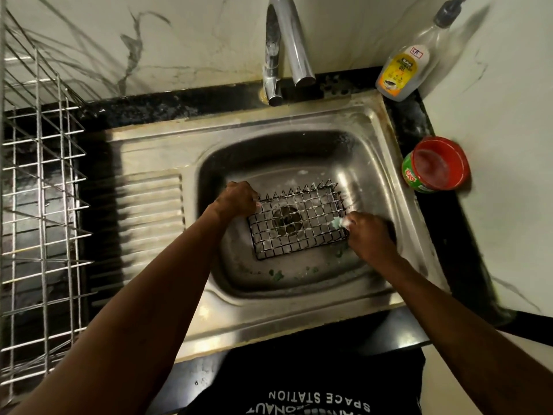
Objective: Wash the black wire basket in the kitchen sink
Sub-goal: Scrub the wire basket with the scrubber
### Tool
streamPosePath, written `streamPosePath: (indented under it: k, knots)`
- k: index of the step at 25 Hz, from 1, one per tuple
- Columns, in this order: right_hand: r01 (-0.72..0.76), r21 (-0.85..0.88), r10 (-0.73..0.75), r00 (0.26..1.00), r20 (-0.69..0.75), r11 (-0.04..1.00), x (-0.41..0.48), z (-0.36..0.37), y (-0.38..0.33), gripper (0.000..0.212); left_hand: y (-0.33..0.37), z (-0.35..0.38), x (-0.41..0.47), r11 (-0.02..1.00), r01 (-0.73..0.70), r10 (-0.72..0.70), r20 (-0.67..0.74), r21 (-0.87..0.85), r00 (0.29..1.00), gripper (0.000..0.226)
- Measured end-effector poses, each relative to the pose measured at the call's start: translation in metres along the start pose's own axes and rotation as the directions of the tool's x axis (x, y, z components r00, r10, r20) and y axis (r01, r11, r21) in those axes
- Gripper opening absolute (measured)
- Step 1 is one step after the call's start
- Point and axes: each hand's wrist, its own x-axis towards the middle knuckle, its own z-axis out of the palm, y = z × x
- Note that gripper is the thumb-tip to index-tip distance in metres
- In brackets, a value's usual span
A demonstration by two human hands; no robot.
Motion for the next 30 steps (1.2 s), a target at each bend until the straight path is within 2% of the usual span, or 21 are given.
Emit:
streamPosePath:
  k: [3, 7, 12, 17, 21, 26, 28, 30]
  knots:
    - [-0.061, 0.068, 0.066, 0.994, -0.083, 0.996, 0.019, -0.008, -0.006, 0.023, 0.002, -0.003, 0.001, 1.0, -0.002, 0.001, 0.035, 0.025, 0.999, 0.03]
    - [-0.094, 0.041, 0.095, 0.994, -0.044, 0.995, 0.06, -0.014, -0.015, 0.03, 0.006, 0.001, -0.001, 0.998, 0.033, -0.035, 0.017, 0.06, 0.999, 0.03]
    - [-0.073, -0.036, 0.072, 0.997, -0.027, 0.997, 0.006, -0.001, -0.003, 0.031, 0.006, 0.003, -0.003, 0.995, 0.084, -0.087, 0.052, 0.063, 0.995, 0.026]
    - [-0.269, -0.024, 0.269, 0.962, 0.037, 0.963, -0.004, 0.009, -0.017, 0.022, 0.008, 0.007, -0.004, 0.986, 0.164, -0.164, 0.016, 0.027, 0.986, 0.02]
    - [-0.296, 0.089, 0.289, 0.954, 0.086, 0.951, -0.005, 0.006, -0.033, 0.016, 0.015, 0.009, -0.01, 0.967, 0.253, -0.253, -0.035, -0.001, 0.967, 0.015]
    - [-0.29, 0.263, 0.253, 0.953, 0.165, 0.92, 0.003, 0.003, -0.053, 0.025, 0.032, 0.01, -0.018, 0.924, 0.357, -0.376, -0.156, -0.134, 0.913, 0.015]
    - [-0.257, 0.339, 0.229, 0.966, 0.121, 0.905, 0.007, -0.004, -0.06, 0.024, 0.031, 0.01, -0.024, 0.888, 0.401, -0.443, -0.184, -0.224, 0.878, 0.014]
    - [-0.204, 0.411, 0.216, 0.976, 0.019, 0.888, 0.009, -0.019, -0.062, 0.016, 0.029, 0.007, -0.031, 0.861, 0.416, -0.477, -0.183, -0.291, 0.86, 0.014]
